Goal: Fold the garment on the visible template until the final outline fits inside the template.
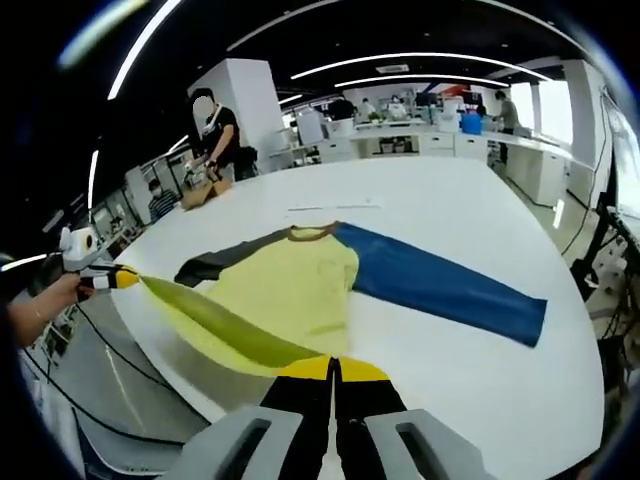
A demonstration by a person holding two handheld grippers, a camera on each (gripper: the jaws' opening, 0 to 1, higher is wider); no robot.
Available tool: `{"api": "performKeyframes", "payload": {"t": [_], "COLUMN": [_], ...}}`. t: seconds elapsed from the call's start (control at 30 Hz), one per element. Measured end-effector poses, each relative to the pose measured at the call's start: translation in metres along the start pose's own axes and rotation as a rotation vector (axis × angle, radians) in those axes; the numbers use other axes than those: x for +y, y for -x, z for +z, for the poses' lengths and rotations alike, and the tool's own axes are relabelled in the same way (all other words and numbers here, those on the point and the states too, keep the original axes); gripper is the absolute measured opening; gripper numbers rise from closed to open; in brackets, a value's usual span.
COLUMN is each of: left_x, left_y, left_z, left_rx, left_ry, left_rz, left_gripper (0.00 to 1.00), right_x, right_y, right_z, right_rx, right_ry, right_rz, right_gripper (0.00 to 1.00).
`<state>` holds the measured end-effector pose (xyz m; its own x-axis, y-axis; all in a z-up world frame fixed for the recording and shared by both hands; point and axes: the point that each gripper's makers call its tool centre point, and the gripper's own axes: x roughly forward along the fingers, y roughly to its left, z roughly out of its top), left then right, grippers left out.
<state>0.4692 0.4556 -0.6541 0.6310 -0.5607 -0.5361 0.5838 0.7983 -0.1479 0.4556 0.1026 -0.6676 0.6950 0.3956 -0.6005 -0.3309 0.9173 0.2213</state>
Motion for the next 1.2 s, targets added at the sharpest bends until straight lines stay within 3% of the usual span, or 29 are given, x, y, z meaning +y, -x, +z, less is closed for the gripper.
{"api": "performKeyframes", "payload": {"t": [0.53, 0.8, 1.2], "left_x": [-0.011, -0.006, -0.01], "left_y": [-0.006, -0.01, -0.009], "left_z": [-0.079, -0.106, -0.129], "left_rx": [0.214, 0.294, 0.376], "left_ry": [-0.017, -0.035, -0.054], "left_rz": [-0.018, -0.017, -0.006], "left_gripper": [0.01, 0.01, 0.01], "right_x": [0.0, -0.004, -0.004], "right_y": [-0.011, -0.019, -0.021], "right_z": [-0.071, -0.099, -0.119], "right_rx": [0.14, 0.202, 0.247], "right_ry": [0.002, 0.033, 0.054], "right_rz": [-0.028, -0.049, -0.057], "right_gripper": [0.0, 0.0, 0.0]}}
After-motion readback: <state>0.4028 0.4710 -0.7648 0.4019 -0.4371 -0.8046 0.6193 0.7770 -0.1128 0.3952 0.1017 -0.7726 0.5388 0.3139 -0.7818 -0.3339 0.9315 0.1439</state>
